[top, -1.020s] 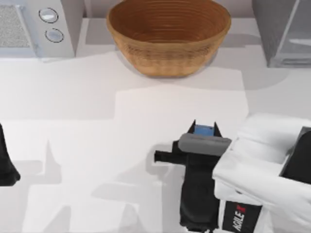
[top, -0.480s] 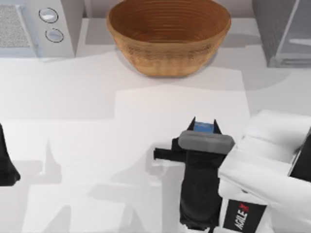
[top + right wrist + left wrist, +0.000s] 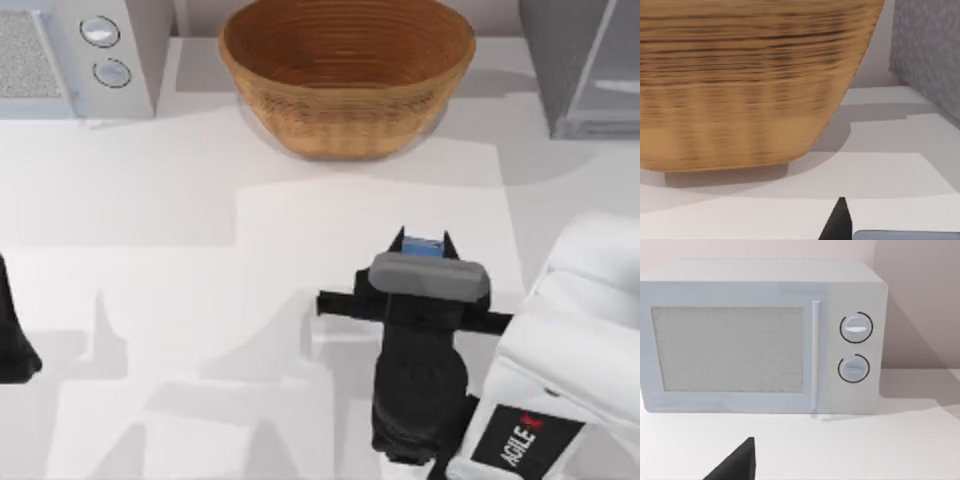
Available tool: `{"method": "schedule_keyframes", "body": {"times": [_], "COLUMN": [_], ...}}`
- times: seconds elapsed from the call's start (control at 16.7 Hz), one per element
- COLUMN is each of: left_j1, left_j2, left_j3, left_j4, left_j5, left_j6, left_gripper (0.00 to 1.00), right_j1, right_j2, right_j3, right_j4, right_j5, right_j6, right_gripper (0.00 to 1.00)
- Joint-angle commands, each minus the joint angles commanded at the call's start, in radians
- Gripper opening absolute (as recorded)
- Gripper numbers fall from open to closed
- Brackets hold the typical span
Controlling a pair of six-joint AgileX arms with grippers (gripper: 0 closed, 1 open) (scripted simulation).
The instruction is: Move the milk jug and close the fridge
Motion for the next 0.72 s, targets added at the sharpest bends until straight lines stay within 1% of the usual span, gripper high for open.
{"method": "schedule_keyframes", "body": {"times": [0.18,0.24,0.36,0.54,0.72], "left_j1": [0.000,0.000,0.000,0.000,0.000], "left_j2": [0.000,0.000,0.000,0.000,0.000], "left_j3": [0.000,0.000,0.000,0.000,0.000], "left_j4": [0.000,0.000,0.000,0.000,0.000], "left_j5": [0.000,0.000,0.000,0.000,0.000], "left_j6": [0.000,0.000,0.000,0.000,0.000], "left_gripper": [1.00,1.00,1.00,1.00,1.00], "right_j1": [-0.013,-0.033,-0.102,-0.260,-0.457], "right_j2": [-0.008,-0.025,-0.079,-0.201,-0.353], "right_j3": [0.001,-0.005,-0.025,-0.074,-0.138], "right_j4": [-0.001,-0.009,-0.036,-0.102,-0.187], "right_j5": [-0.012,-0.033,-0.107,-0.291,-0.537], "right_j6": [0.002,0.002,0.001,-0.003,-0.007], "right_gripper": [0.00,0.00,0.00,0.00,0.00]}}
